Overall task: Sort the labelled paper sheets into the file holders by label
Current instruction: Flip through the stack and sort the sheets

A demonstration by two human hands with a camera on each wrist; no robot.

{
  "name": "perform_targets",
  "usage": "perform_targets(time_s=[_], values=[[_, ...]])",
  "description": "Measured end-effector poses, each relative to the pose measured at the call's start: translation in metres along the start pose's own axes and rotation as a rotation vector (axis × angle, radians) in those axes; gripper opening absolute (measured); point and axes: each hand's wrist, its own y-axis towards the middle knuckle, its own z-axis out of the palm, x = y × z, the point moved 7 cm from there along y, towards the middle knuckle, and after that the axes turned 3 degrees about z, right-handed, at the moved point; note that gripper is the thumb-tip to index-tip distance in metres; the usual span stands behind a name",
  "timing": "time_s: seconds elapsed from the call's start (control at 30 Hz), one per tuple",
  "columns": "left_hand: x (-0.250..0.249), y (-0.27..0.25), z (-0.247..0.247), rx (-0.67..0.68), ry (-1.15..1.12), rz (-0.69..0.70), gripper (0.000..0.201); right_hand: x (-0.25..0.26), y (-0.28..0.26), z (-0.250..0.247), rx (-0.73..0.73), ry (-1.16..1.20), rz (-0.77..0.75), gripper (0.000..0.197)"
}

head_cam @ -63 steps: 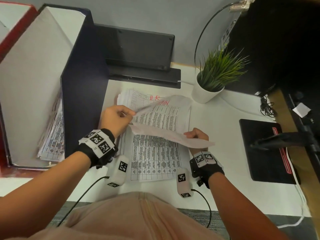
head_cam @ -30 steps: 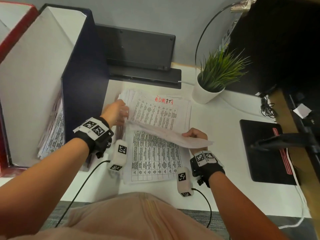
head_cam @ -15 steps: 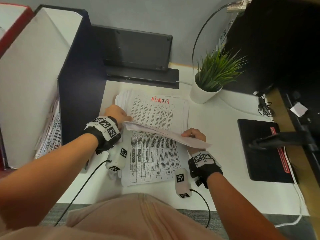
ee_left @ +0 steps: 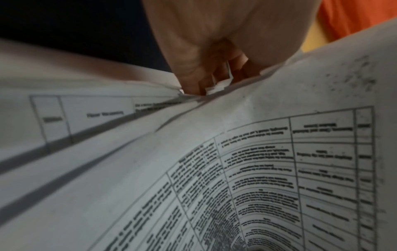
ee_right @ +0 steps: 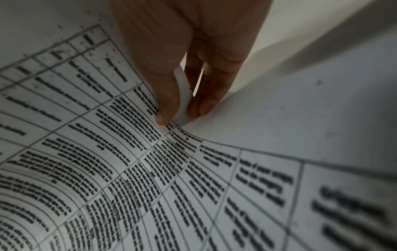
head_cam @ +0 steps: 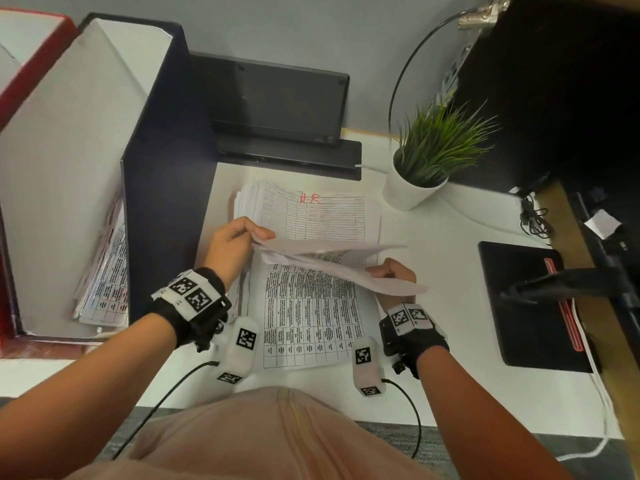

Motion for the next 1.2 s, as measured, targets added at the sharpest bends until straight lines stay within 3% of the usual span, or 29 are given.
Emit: perform_targets(time_s=[0.07, 0.23, 0.3, 0.33, 0.4, 0.47, 0.53, 0.6, 0.7, 0.83, 0.97, 1.1, 1.2], values=[[0.002, 0.0, 0.001, 0.014, -0.022, -0.011, 0.032, 0.004, 0.001, 0.002, -0.023, -0.032, -0.027, 0.008], [0.016, 0.001, 0.003, 0.014, -0.07, -0.125, 0.047, 0.014, -0.008, 0.003, -0.027, -0.004, -0.15, 0.041], [0.018, 0.0, 0.007, 0.029, -0.092, -0.158, 0.043, 0.017, -0.007, 0.002, -0.037, -0.07, -0.159, 0.02], [0.018, -0.002, 0.007, 0.021, -0.113, -0.18, 0.041, 0.019, -0.007, 0.002, -0.039, -0.103, -0.159, 0.021], [0.017, -0.005, 0.01, 0.044, -0.192, -0.218, 0.043, 0.022, -0.004, 0.004, -0.046, -0.131, -0.174, 0.045], [0.01, -0.006, 0.017, 0.15, -0.293, -0.206, 0.051, 0.028, -0.004, 0.005, -0.076, -0.163, -0.192, 0.049], [0.003, -0.009, 0.024, 0.221, -0.239, -0.175, 0.054, 0.034, -0.004, 0.006, -0.094, -0.179, -0.208, 0.038], [-0.011, -0.013, 0.025, 0.21, 0.006, -0.086, 0.048, 0.041, -0.008, 0.008, -0.085, -0.13, -0.208, 0.026], [-0.036, -0.013, 0.025, 0.159, 0.254, 0.115, 0.042, 0.062, -0.021, 0.008, -0.103, 0.013, -0.273, 0.031], [-0.089, -0.015, 0.017, 0.044, 0.191, 0.319, 0.039, 0.12, -0.053, -0.002, -0.152, 0.224, -0.53, 0.027], [-0.136, -0.021, 0.007, -0.035, 0.097, 0.513, 0.041, 0.164, -0.084, -0.008, -0.072, 0.381, -0.753, 0.021], [-0.127, -0.016, 0.01, -0.044, 0.077, 0.434, 0.045, 0.156, -0.081, 0.001, -0.045, 0.424, -0.646, 0.033], [-0.114, -0.013, 0.018, -0.038, 0.071, 0.375, 0.039, 0.144, -0.076, 0.006, -0.062, 0.449, -0.545, 0.027]])
